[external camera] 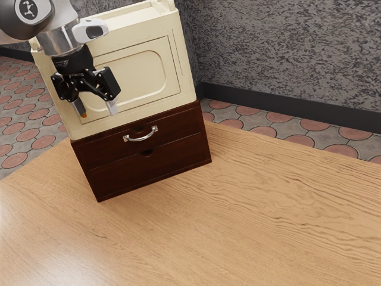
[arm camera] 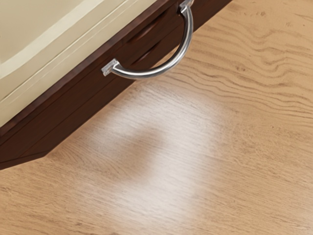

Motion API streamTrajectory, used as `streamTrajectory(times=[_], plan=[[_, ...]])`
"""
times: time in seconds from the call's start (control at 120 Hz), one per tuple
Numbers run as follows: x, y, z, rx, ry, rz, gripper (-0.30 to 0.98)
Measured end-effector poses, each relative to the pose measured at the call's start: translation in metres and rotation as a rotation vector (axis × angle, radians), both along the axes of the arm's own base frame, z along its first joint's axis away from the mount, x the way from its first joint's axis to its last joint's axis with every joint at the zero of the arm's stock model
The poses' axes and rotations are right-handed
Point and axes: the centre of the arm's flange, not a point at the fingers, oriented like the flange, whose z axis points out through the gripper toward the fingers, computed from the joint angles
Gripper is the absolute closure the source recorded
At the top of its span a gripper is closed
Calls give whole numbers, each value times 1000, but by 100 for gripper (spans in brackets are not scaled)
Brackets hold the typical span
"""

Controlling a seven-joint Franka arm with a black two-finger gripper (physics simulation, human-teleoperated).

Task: Pull the drawer handle with one arm to open the drawer

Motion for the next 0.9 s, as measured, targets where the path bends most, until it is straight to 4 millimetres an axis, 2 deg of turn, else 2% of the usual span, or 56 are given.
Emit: streamTrajectory(times=[0.275,0.317,0.358,0.383,0.425,0.483,0.75,0.85,0.9], plan=[[-2,-1,4,3,-6,1,0],[-16,-6,35,25,-62,3,0],[-41,-19,77,57,-138,1,0],[-53,-27,94,71,-169,-4,0],[-62,-39,109,82,-197,-18,0],[-66,-54,117,87,-213,-42,0],[-37,-113,108,75,-250,-167,0],[-24,-126,80,75,-195,-189,0],[-25,-128,72,91,-169,-183,0]])
